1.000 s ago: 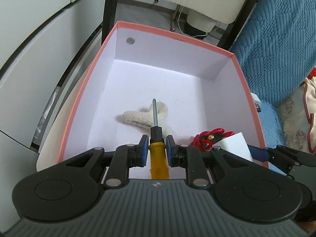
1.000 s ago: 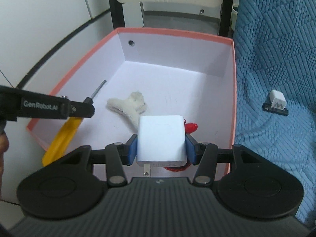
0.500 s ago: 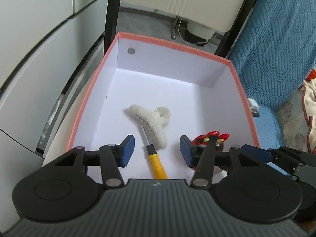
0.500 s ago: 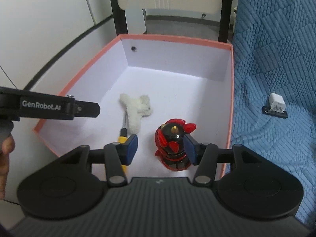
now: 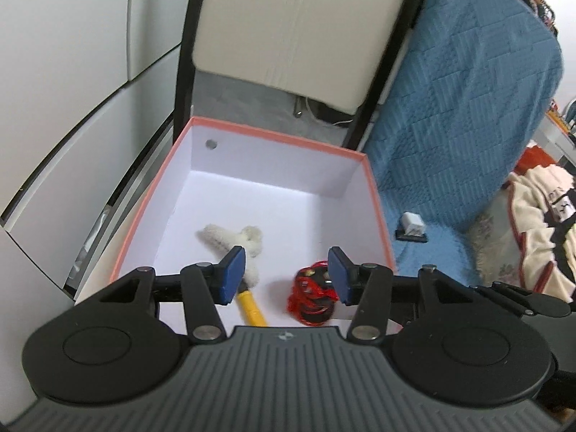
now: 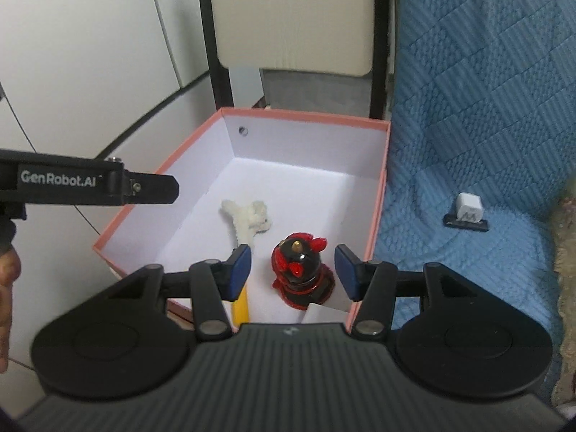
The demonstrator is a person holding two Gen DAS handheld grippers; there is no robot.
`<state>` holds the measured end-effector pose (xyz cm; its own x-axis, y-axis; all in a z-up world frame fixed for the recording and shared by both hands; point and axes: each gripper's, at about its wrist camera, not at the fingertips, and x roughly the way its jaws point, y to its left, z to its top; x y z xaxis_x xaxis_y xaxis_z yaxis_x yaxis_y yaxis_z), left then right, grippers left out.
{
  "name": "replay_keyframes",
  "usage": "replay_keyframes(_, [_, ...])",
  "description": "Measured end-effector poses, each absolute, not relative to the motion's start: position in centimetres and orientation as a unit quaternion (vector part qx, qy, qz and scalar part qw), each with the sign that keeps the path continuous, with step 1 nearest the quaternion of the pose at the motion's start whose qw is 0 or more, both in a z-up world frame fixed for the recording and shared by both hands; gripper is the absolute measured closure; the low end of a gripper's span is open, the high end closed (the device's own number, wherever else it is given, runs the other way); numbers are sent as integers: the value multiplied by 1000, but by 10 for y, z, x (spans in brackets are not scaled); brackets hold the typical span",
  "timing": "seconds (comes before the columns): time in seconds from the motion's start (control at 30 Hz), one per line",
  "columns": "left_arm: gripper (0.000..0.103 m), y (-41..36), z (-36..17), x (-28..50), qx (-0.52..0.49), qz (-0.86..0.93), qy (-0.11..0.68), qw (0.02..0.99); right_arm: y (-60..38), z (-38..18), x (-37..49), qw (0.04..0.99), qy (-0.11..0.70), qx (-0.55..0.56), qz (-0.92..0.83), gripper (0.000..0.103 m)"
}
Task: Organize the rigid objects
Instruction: 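Move both grippers back to the small white charger and black USB stick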
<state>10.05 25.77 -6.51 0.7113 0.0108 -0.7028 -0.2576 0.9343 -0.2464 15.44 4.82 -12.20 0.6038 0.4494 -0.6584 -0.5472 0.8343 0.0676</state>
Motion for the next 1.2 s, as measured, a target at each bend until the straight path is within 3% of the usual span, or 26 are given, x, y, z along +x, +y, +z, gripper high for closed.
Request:
replay_keyframes(0.63, [46,139,-22,51,-147,24,328,933,-58,-87,100,922,299,-43,242,48])
replay_keyframes(1.2, [43,43,-43,37,-125,-49,334,933,-151,-107,61,939,290,-25,181,48])
